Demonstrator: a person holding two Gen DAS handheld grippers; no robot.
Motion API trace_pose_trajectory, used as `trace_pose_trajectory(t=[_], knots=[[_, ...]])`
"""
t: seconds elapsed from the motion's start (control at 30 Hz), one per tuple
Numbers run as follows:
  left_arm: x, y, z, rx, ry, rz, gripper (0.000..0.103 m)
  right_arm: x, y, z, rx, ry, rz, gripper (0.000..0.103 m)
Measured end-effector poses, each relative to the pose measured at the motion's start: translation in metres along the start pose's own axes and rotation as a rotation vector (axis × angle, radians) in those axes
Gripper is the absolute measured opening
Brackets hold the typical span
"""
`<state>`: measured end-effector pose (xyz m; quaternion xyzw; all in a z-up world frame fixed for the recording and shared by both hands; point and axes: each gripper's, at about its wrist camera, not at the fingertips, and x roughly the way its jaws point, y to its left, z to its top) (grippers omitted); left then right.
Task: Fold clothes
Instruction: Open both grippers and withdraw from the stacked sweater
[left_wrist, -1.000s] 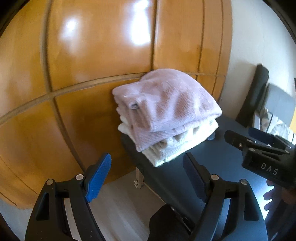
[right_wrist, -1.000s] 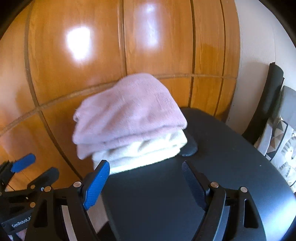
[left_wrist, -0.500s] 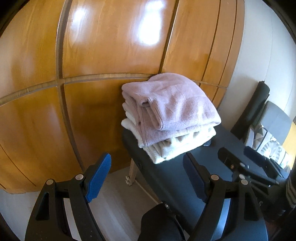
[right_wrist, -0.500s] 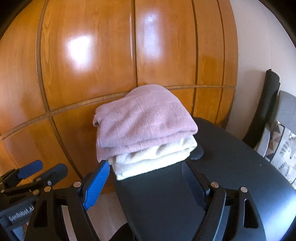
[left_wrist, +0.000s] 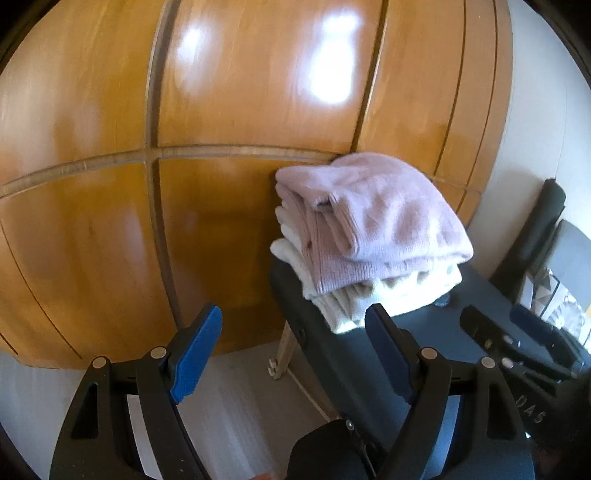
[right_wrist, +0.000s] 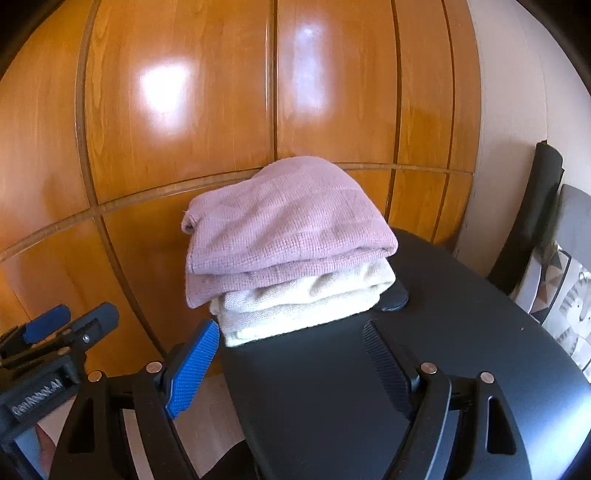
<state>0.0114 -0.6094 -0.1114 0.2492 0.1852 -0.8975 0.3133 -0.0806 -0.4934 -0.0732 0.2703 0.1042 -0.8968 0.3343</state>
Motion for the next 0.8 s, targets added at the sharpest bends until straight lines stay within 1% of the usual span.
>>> trace_pose_trajectory(t=[0.17,0.33,0.4,0.53,0.8], knots=[[0.011,-0.009,-0.009,0.018,0.021,-0.007,0.083,0.004,-0.008,-0.004,0.002,0.000,-0.002,0.083],[0.014,-0.012,-0.015,-0.017,-0.011,-0.007,0.083,0.002,-0.017,-0.008,0.010,-0.053,-0.023,0.083],[0.015,-0.015,-0.016,0.010,-0.008,0.005,0.083,0.002,-0.019,-0.009,0.007,-0.059,-0.020,0.083],[0.018,-0.021,-0.017,0.065,-0.001,0.030,0.083,0.007,-0.021,-0.012,0.012,-0.031,-0.013,0.083],[0.023,-0.033,-0.020,0.176,0.014,0.081,0.083,0.007,-0.018,-0.011,-0.003,-0.034,-0.018,0.083]])
